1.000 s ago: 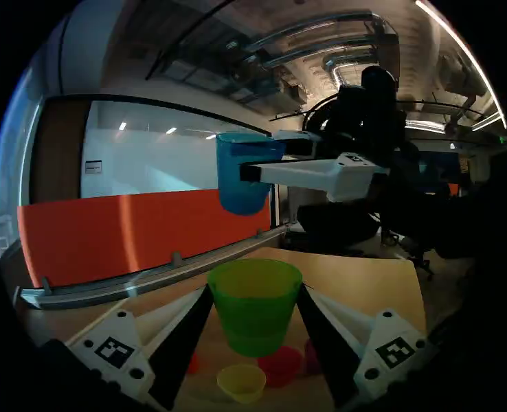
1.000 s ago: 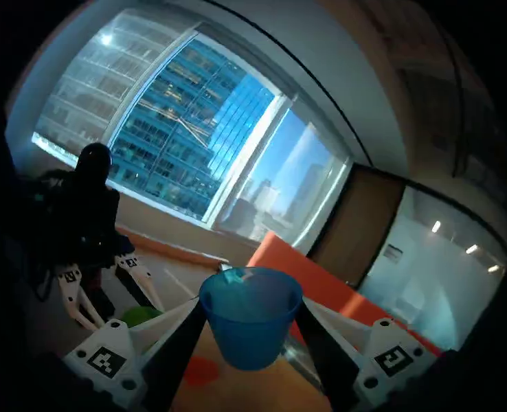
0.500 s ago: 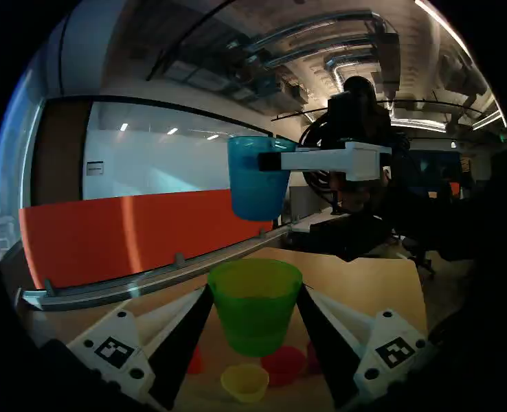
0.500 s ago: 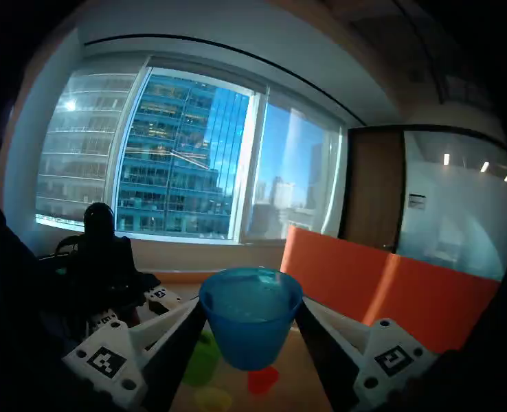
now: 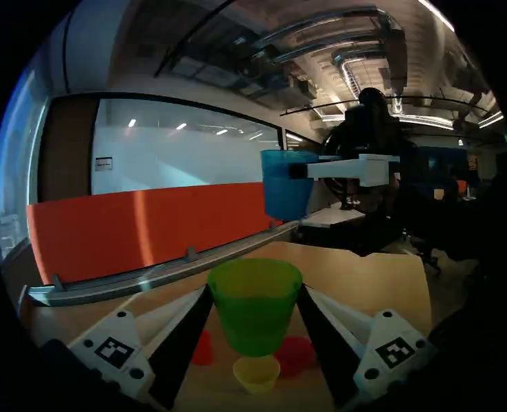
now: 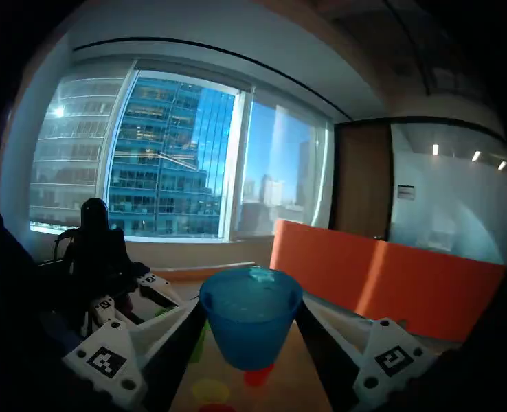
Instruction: Pour water
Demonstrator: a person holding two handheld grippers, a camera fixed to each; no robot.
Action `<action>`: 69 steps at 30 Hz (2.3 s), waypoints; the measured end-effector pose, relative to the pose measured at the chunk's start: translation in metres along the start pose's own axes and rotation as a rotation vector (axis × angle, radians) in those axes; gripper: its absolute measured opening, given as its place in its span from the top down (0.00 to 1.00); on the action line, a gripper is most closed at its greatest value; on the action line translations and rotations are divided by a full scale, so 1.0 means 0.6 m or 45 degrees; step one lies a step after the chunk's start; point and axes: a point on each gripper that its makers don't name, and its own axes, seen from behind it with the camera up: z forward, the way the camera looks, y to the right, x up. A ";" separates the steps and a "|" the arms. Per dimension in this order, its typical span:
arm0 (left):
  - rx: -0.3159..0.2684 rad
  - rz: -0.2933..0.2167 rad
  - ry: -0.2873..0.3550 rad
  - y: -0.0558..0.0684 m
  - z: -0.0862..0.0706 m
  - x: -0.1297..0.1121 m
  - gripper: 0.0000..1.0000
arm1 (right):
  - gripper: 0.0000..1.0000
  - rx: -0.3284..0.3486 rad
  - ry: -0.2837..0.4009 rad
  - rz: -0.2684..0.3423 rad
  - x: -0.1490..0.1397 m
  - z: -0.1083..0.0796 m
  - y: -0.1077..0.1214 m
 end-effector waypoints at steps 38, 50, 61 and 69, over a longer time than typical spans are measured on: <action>0.121 0.023 -0.253 -0.065 -0.077 -0.123 0.14 | 0.10 -0.141 -0.189 0.037 -0.150 -0.124 0.085; 0.106 0.008 -0.360 -0.074 -0.075 -0.167 0.14 | 0.09 -0.115 -0.324 0.052 -0.224 -0.125 0.091; 0.095 0.011 -0.477 -0.071 -0.077 -0.218 0.14 | 0.09 -0.116 -0.440 0.028 -0.277 -0.126 0.113; 0.099 -0.002 -0.549 -0.072 -0.083 -0.254 0.14 | 0.09 -0.097 -0.521 0.041 -0.318 -0.125 0.117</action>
